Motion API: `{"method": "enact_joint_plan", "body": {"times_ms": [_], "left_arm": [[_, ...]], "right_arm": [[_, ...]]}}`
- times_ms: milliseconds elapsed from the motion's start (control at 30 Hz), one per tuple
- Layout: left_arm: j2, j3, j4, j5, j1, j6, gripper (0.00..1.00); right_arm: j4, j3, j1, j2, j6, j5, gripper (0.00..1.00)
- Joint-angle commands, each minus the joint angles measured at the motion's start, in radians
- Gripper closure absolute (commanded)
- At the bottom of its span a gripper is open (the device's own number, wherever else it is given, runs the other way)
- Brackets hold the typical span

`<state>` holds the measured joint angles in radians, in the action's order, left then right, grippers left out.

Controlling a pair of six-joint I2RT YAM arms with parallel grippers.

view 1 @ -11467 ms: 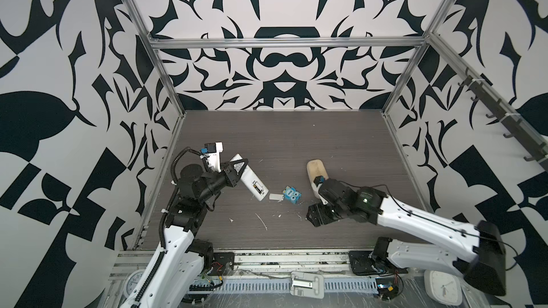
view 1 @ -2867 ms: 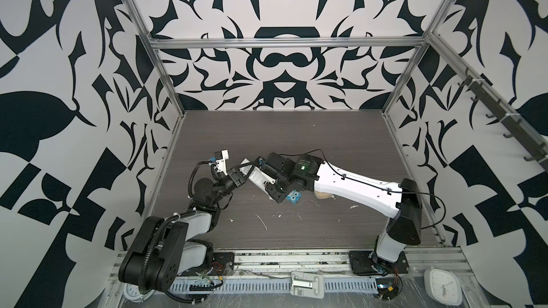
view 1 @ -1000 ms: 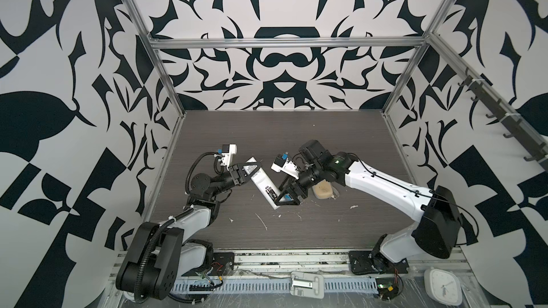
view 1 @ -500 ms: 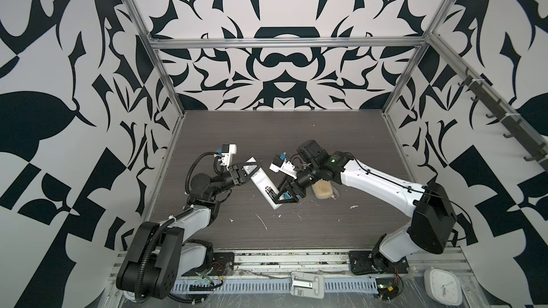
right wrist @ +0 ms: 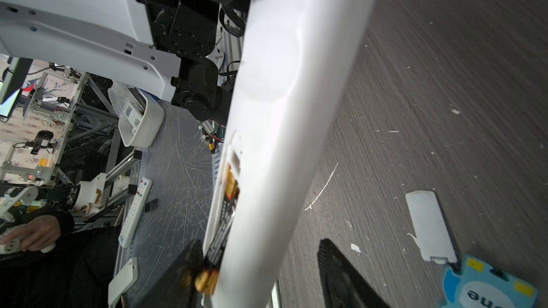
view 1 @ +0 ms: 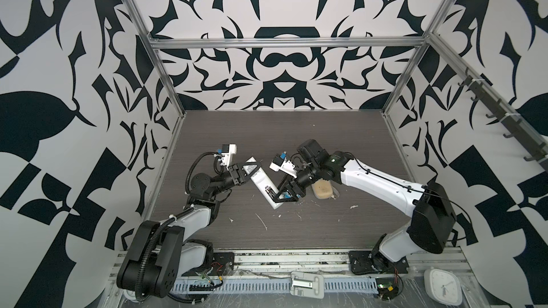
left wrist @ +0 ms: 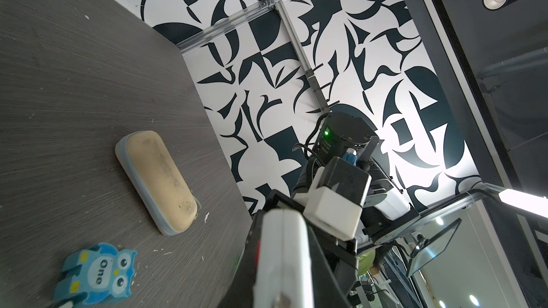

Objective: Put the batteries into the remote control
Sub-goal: 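Press the right gripper on the battery while the left gripper tilts the remote, then lift the right gripper off the remote and move it toward the battery cover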

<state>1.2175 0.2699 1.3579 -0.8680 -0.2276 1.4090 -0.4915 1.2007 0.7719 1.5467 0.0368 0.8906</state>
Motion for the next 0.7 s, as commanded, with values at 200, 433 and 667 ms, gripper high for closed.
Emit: {"method": "enact_joint_plan", "body": {"times_ms": [200, 433, 667], "left_arm": [[0.001, 0.024, 0.067, -0.013, 0.004, 0.016, 1.0], [-0.001, 0.024, 0.067, -0.013, 0.004, 0.016, 1.0], [0.001, 0.023, 0.067, -0.013, 0.004, 0.013, 1.0]], "right_arm": [[0.036, 0.022, -0.012, 0.022, -0.012, 0.015, 0.47], [0.044, 0.037, -0.013, 0.053, -0.021, 0.022, 0.7], [0.024, 0.066, -0.014, 0.098, -0.025, 0.035, 0.98]]}}
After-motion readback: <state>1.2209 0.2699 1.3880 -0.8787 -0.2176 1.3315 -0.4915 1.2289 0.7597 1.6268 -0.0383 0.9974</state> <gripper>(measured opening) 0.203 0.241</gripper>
